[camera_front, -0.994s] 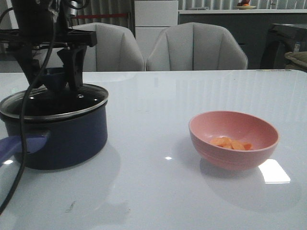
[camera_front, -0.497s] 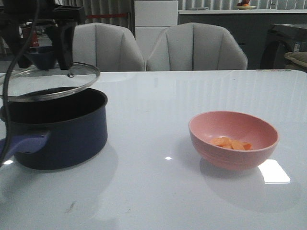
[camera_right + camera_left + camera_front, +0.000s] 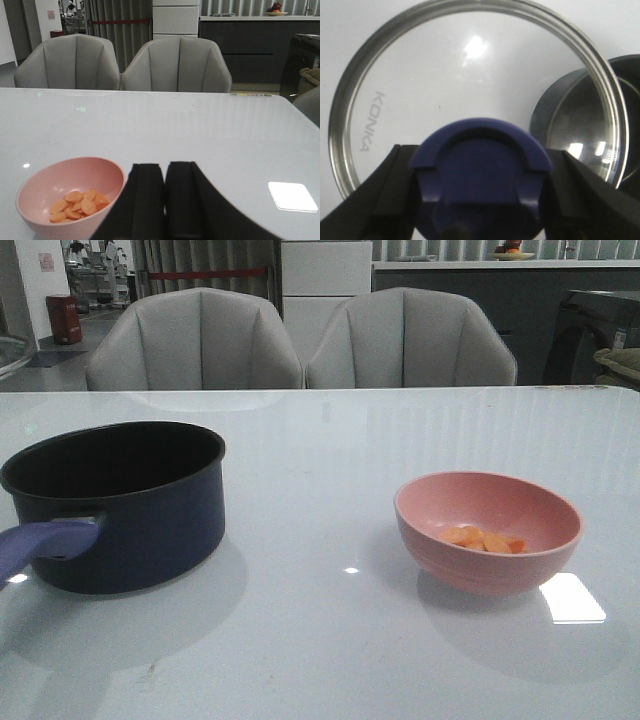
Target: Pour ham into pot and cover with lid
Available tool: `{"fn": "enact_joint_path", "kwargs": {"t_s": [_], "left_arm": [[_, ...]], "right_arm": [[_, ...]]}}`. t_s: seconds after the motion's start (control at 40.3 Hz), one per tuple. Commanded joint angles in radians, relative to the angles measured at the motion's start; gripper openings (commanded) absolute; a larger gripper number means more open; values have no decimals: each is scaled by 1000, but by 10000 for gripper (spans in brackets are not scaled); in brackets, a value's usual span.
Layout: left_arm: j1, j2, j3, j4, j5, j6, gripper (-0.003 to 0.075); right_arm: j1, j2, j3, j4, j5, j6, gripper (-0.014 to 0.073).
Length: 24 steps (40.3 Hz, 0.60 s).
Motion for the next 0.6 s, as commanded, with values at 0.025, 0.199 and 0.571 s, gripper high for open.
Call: {"fn": "enact_joint_path", "kwargs": {"t_s": [0.025, 0.199, 0.571], "left_arm": [[71, -51, 43, -61, -60, 36, 150], [134, -51, 145, -61, -187, 36, 142], [131, 40, 263, -49, -330, 41, 146]], "right_arm": [[-5, -20, 11, 1, -82, -5, 150], [-5, -20, 11, 1, -82, -5, 150], [-5, -20, 11, 1, -82, -5, 150]]}}
